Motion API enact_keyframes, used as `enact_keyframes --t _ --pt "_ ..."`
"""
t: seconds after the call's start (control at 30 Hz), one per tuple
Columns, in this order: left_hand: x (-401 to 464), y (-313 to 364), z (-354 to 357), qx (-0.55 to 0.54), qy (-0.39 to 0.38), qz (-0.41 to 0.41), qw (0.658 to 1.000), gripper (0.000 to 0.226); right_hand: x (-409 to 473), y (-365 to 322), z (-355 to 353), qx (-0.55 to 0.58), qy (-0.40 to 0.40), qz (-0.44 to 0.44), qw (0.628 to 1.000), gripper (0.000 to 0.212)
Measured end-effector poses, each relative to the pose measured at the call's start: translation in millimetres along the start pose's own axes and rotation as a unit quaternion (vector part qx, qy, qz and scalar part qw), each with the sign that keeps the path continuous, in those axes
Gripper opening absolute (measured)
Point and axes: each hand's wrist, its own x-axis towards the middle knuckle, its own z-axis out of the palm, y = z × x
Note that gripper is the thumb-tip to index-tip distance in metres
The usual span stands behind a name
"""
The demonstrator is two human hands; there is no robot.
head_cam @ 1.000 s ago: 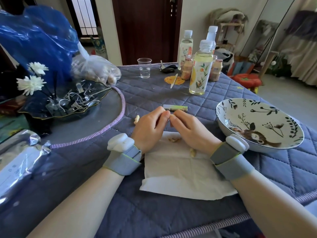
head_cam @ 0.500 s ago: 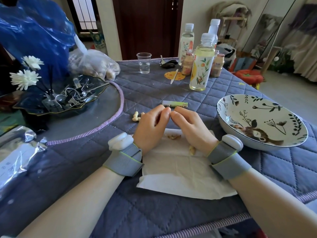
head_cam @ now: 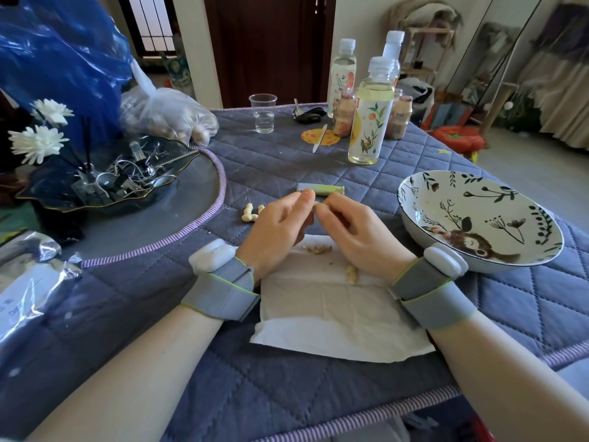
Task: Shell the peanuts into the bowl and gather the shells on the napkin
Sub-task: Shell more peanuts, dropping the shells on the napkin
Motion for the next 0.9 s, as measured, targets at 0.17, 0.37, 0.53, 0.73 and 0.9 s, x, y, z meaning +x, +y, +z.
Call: enact_keyframes --t 0.17,0.37,0.53,0.73,0.9 --pt "-1.5 -0.3 0.8 -0.048 0.003 -0.052 0.998 0.037 -2.8 6.9 1.3 -0.134 -0.015 -0.049 0.990 0.027" --pt "-3.9 -8.1 0.9 -0.002 -0.014 -0.045 0.999 0.028 -9.5 4.1 -2.5 -0.067 -0.026 0.017 0.997 0.028" --pt "-2.8 -7.8 4.9 0.000 0.032 -0.035 0.999 0.021 -9.9 7.4 -0.2 -0.043 -0.012 0.057 0.997 0.023" --pt "-0.9 -5.5 5.1 -0.106 0.093 -0.118 0.983 0.017 -9.1 11.9 2.3 -0.064 0.017 0.053 0.996 0.014" --pt "-2.0 -4.5 9.8 -0.076 0.113 -0.112 0.984 0.010 -8.6 13.5 3.3 -0.070 0.025 0.048 0.996 0.013"
